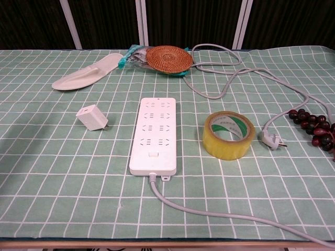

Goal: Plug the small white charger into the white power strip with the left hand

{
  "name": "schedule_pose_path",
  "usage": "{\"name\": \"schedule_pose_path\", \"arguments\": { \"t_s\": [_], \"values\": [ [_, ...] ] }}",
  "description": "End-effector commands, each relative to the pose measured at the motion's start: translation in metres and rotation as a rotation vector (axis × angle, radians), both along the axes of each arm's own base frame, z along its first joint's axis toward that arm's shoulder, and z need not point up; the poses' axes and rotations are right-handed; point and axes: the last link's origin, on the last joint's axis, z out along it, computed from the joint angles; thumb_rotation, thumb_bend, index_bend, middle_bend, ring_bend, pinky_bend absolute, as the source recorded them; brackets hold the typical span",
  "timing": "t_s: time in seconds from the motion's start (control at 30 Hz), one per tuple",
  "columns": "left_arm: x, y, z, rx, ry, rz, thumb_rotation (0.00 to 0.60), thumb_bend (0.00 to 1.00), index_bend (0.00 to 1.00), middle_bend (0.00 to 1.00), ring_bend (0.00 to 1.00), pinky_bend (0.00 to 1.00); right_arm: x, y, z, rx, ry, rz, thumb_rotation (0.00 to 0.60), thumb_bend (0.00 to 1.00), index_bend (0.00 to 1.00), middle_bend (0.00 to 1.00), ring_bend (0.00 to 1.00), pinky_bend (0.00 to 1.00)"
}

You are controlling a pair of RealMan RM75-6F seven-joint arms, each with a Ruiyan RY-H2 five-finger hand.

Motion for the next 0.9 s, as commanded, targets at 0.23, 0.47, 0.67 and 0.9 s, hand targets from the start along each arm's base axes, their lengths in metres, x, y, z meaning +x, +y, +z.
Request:
{"name": "schedule_pose_path", "arguments": {
  "t_s": [0.23, 0.47, 0.67, 0.9],
  "values": [
    [-0.001, 0.0, 0.0, -0.003, 0.005, 0.002, 0.6, 0.01, 0.0, 0.0, 0.0, 0.0, 0.0, 0.0, 0.0, 0.0, -0.002, 0.001, 0.6, 0.39, 0.0, 0.0, 0.0, 0.0],
    [-0.001, 0.001, -0.001, -0.008, 0.002, 0.011, 0.6, 0.01, 0.0, 0.0, 0.0, 0.0, 0.001, 0.0, 0.0, 0.0, -0.008, -0.003, 0.6, 0.39, 0.0, 0.0, 0.0, 0.0],
    [0.0, 0.003, -0.001, -0.008, -0.004, 0.02, 0.6, 0.01, 0.0, 0.0, 0.0, 0.0, 0.0, -0.001, -0.001, 0.002, -0.015, -0.007, 0.6, 0.4, 0.0, 0.0, 0.0, 0.0],
    [0.02, 0.02, -0.011, -0.054, -0.034, 0.011, 0.6, 0.01, 0.0, 0.0, 0.0, 0.0, -0.001, -0.002, 0.0, 0.009, -0.037, -0.016, 0.6, 0.39, 0.0, 0.0, 0.0, 0.0]
  ]
}}
